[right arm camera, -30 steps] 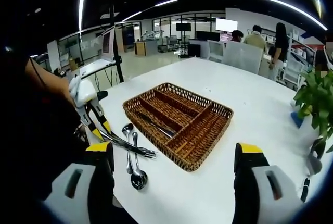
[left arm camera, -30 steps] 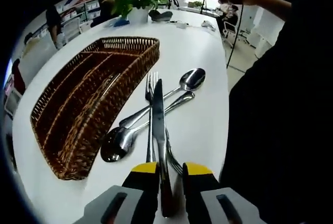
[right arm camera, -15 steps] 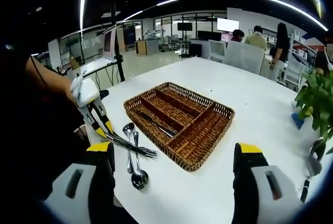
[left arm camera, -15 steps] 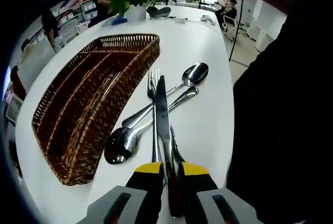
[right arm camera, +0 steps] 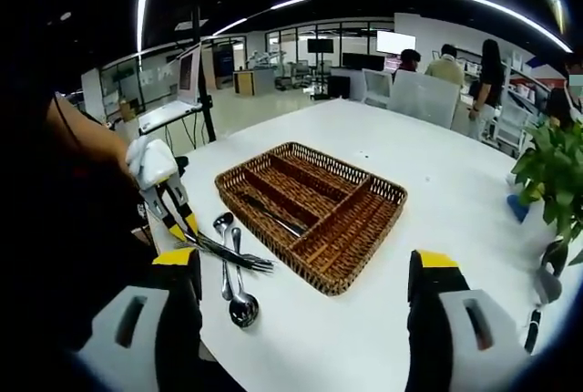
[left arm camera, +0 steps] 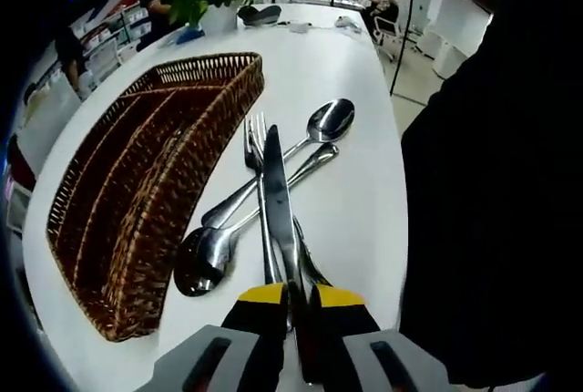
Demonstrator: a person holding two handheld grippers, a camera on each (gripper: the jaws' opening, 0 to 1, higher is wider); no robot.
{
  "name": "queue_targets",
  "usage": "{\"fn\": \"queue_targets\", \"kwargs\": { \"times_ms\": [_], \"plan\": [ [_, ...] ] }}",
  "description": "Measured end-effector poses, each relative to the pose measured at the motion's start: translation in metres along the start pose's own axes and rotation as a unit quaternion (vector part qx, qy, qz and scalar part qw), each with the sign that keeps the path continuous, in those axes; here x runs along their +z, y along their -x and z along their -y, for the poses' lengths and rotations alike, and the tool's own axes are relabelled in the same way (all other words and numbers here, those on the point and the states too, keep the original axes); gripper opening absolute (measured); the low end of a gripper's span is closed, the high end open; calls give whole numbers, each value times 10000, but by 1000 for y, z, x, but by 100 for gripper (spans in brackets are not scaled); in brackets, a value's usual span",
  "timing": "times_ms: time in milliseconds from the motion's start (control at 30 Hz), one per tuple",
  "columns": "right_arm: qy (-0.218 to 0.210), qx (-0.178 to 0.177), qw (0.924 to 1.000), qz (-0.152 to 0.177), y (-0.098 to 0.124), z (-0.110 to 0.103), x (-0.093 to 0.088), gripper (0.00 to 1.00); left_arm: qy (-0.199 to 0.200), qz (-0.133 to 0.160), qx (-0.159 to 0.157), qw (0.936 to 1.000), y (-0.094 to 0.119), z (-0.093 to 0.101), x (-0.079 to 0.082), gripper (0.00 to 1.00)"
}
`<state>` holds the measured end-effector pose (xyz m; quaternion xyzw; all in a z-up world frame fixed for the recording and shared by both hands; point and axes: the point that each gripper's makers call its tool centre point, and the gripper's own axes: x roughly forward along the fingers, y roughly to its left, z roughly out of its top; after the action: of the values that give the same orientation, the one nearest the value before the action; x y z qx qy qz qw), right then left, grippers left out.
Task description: Arrange the knives, forks, and spoons in their matching storage slots by inserting each utensil handle-first until every utensil is classified and aligned in the correct compartment
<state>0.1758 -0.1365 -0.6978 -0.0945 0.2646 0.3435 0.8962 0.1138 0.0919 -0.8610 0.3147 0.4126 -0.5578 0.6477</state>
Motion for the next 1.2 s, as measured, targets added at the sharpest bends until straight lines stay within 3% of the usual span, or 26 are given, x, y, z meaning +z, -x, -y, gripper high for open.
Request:
{"fn": "queue_targets", "kwargs": {
  "times_ms": [200,533,933,1033,1200],
  "plan": [
    [3,-10,10000,-18,-1,2,0,96,-279,-103,136,9995,-1,0,1,10],
    [-17,-16,10000,-11,-3,5,0,96,-292,-18,94,9995,-3,1,2,6],
    [-23,-15,10000,-30,-4,5,-2,95,-40,-213,57,9997,5,7,-13,10],
    [-16,7,10000,-31,-5,3,-2,95,-53,-432,72,9990,1,10,-22,12],
    [-1,12,10000,-20,-5,1,-1,95,62,-438,185,9988,-3,10,-21,14]
  ]
}}
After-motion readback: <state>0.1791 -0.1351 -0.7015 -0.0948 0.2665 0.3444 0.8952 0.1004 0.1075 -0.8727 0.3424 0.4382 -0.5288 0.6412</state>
